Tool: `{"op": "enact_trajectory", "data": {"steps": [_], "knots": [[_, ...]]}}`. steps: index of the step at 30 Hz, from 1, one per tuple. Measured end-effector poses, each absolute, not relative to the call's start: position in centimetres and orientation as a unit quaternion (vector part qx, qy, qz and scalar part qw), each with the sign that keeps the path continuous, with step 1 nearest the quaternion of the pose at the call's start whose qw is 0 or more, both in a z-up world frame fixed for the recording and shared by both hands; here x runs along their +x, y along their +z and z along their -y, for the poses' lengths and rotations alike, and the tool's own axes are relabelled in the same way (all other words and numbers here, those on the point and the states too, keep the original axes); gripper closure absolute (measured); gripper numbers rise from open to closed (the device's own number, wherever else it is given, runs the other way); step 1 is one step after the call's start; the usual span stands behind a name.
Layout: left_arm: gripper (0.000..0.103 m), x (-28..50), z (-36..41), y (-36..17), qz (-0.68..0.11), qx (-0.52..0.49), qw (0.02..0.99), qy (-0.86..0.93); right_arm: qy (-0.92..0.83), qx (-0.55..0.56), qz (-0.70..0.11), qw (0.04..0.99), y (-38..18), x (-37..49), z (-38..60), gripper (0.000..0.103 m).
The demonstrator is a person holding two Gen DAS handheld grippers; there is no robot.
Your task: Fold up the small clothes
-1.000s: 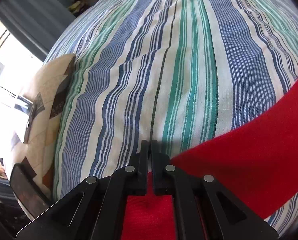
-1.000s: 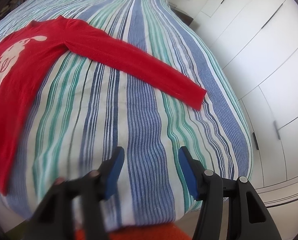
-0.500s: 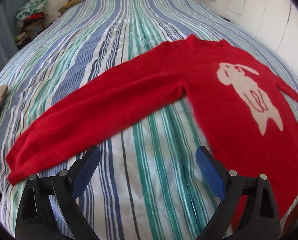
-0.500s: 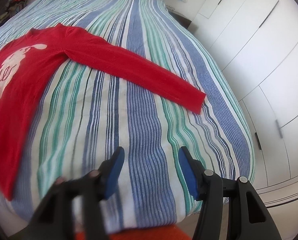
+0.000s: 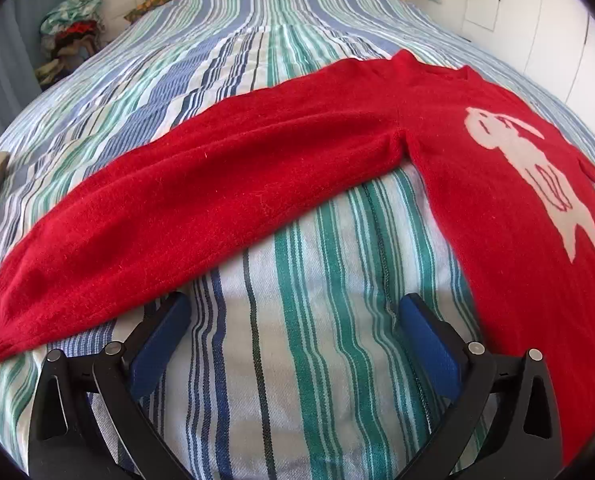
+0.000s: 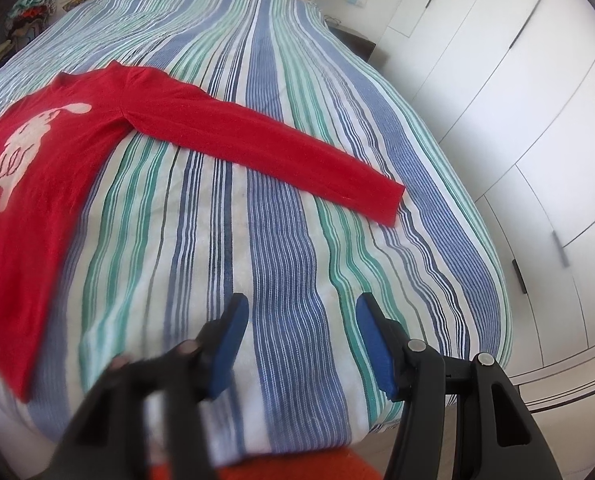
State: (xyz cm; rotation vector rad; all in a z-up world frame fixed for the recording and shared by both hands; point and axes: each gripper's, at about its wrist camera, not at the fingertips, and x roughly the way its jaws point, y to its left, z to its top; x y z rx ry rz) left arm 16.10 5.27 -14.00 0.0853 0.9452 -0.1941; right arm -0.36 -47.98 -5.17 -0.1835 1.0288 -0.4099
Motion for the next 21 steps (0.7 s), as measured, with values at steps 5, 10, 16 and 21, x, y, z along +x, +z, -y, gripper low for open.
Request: {"op": "enact_trajectory", "data": {"steps": [5, 10, 16, 21], "knots": [[0.0, 16.0, -5.2, -14.0, -0.454, 0.041, 0.885, -0.092, -0.192, -0.093, -0.485, 0.848, -5.2, -0.5, 47.8, 0.047], [0.0, 16.0, -5.2, -14.0, -0.454, 0.041, 0.885, -0.092, -0.191, -0.065, -0.484, 0.851, -5.0, -0.5, 48.6, 0.047], [0.0, 16.0, -5.2, -14.0, -0.454, 0.04, 0.886, -0.092, -0.192, -0.081, -0.481, 0.852, -5.0, -0.8, 48.0, 0.047], [0.0, 16.0, -5.2, -14.0, -0.454, 0.04, 0.885, -0.092, -0.188, -0.057, -0.477, 0.857, -4.7, -1.1, 48.9, 0.047]]}}
